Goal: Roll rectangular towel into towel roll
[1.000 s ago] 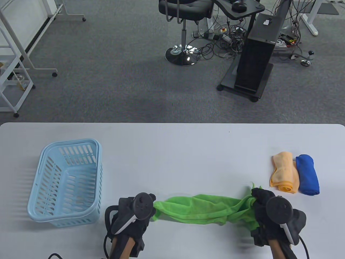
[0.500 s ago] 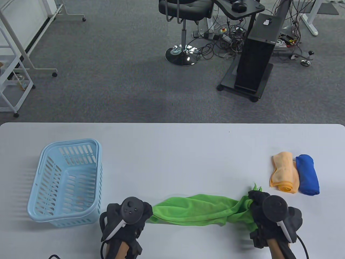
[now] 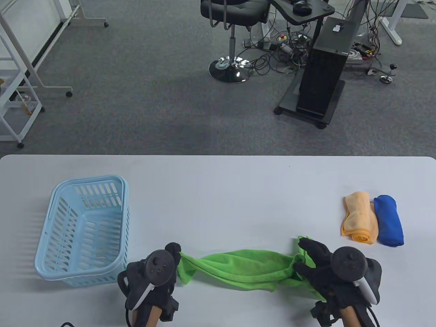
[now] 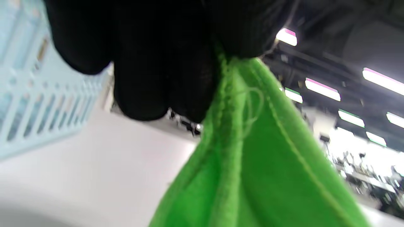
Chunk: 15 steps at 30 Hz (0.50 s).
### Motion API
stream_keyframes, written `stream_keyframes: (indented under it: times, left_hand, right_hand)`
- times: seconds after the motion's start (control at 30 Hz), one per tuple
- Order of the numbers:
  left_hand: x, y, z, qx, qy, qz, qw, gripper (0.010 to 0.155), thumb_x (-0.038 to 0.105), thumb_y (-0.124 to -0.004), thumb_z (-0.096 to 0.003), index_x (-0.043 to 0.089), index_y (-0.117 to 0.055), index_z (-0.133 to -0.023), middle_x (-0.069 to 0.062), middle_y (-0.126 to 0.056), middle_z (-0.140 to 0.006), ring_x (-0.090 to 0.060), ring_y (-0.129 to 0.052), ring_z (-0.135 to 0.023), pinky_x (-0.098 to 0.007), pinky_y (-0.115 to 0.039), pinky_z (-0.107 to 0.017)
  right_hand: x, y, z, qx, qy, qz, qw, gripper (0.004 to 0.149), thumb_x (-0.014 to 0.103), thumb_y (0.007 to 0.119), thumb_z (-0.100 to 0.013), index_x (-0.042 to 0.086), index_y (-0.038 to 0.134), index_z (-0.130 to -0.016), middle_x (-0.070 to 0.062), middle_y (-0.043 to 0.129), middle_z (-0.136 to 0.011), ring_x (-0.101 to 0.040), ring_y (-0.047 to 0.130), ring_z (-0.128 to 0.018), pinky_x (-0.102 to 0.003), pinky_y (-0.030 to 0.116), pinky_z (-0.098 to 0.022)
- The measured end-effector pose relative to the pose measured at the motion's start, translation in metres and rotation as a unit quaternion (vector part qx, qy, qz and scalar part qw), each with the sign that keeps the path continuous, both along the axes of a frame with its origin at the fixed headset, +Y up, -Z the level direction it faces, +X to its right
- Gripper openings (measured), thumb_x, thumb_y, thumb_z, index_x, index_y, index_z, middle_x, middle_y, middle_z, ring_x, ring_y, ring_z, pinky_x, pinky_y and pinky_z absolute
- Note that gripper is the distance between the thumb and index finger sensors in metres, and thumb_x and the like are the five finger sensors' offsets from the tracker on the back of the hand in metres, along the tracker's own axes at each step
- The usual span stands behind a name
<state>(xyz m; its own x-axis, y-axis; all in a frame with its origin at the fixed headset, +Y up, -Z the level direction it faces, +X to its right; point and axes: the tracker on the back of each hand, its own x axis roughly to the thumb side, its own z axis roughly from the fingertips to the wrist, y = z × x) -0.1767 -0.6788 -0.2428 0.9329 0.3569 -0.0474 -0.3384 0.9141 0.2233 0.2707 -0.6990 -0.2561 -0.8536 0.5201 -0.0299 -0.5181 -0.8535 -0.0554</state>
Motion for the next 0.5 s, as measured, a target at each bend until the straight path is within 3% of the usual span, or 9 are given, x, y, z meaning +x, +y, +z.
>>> stream_keyframes:
  times: [0.07,0.17,0.27,0.37,0.5]
  left_hand:
    - [-0.006,0.007,0.005,0.038,0.028,0.006,0.999,0.042,0.035,-0.078,-0.0415,0.024,-0.089,-0.081,-0.005,-0.112,-0.051,-0.028,-0.111,-0.052,-0.052,-0.083,-0.047]
    - [-0.013,0.016,0.011,0.075,0.051,0.029,0.995,0.043,0.035,-0.078,-0.0420,0.022,-0.088,-0.081,-0.005,-0.112,-0.048,-0.027,-0.111,-0.049,-0.052,-0.084,-0.045]
    - [-0.012,0.020,0.009,0.073,0.043,0.040,0.996,0.043,0.035,-0.077,-0.0425,0.021,-0.088,-0.081,-0.005,-0.112,-0.048,-0.027,-0.111,-0.049,-0.052,-0.084,-0.045]
    - [-0.005,0.024,0.007,0.073,0.030,0.029,0.996,0.043,0.035,-0.077,-0.0426,0.021,-0.088,-0.081,-0.004,-0.112,-0.048,-0.027,-0.111,-0.049,-0.052,-0.084,-0.045]
    - [0.000,0.022,0.004,0.069,0.026,0.025,0.997,0.043,0.036,-0.077,-0.0427,0.021,-0.088,-0.082,-0.004,-0.112,-0.049,-0.027,-0.111,-0.050,-0.052,-0.083,-0.046]
  right_hand:
    - [0.012,-0.001,0.000,0.011,-0.045,0.033,0.998,0.068,0.042,0.080,-0.031,0.020,0.070,-0.095,-0.010,0.071,-0.095,-0.030,0.083,-0.082,-0.062,0.056,-0.066]
    - [0.029,-0.010,0.000,-0.021,-0.080,0.054,0.995,0.067,0.044,0.079,-0.031,0.020,0.074,-0.093,-0.011,0.074,-0.094,-0.031,0.085,-0.080,-0.062,0.057,-0.066]
    - [0.025,-0.029,-0.004,-0.105,-0.065,0.036,0.992,0.067,0.045,0.079,-0.032,0.021,0.075,-0.094,-0.012,0.069,-0.097,-0.034,0.080,-0.084,-0.063,0.054,-0.067]
    - [0.011,-0.046,-0.014,-0.135,-0.058,0.103,0.984,0.068,0.044,0.078,-0.032,0.024,0.070,-0.097,-0.011,0.065,-0.099,-0.033,0.079,-0.085,-0.063,0.053,-0.068]
    - [0.002,-0.045,-0.029,-0.129,-0.079,0.120,0.981,0.064,0.042,0.078,-0.033,0.022,0.076,-0.093,-0.012,0.069,-0.097,-0.033,0.081,-0.084,-0.062,0.054,-0.067]
